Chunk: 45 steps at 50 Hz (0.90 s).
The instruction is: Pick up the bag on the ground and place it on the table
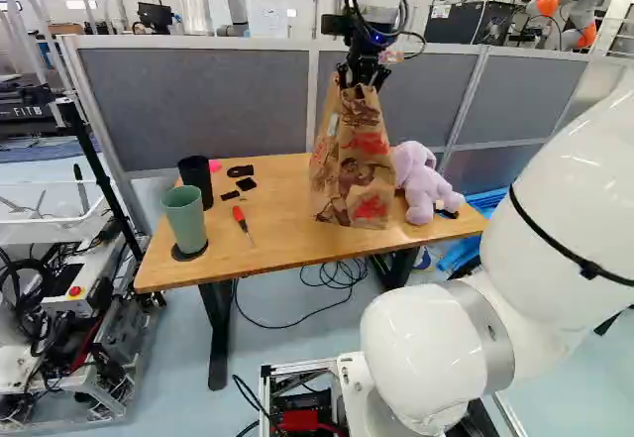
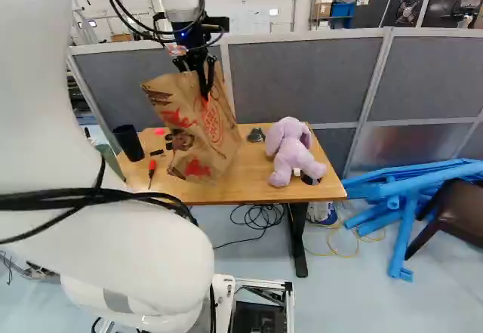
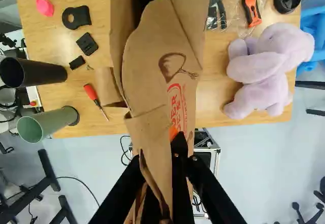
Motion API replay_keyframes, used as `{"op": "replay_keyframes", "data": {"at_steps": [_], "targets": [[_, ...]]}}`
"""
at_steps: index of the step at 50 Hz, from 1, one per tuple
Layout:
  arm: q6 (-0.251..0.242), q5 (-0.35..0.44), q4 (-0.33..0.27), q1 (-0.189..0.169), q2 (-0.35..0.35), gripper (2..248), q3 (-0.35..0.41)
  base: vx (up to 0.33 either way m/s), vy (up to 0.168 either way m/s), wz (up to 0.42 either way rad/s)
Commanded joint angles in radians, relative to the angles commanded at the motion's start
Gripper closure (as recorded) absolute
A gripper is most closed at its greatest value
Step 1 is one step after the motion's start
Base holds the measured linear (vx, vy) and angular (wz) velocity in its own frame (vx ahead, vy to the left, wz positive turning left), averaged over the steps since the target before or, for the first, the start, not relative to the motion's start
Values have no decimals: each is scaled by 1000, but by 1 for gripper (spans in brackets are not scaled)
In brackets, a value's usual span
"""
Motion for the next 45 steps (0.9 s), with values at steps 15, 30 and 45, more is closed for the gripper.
{"op": "replay_keyframes", "data": {"at_steps": [15, 30, 45], "targets": [[0, 55, 0, 0, -43, 229, 8, 0, 0, 0], [0, 117, 0, 0, -84, 229, 16, 0, 0, 0], [0, 181, 0, 0, -126, 229, 21, 0, 0, 0]]}}
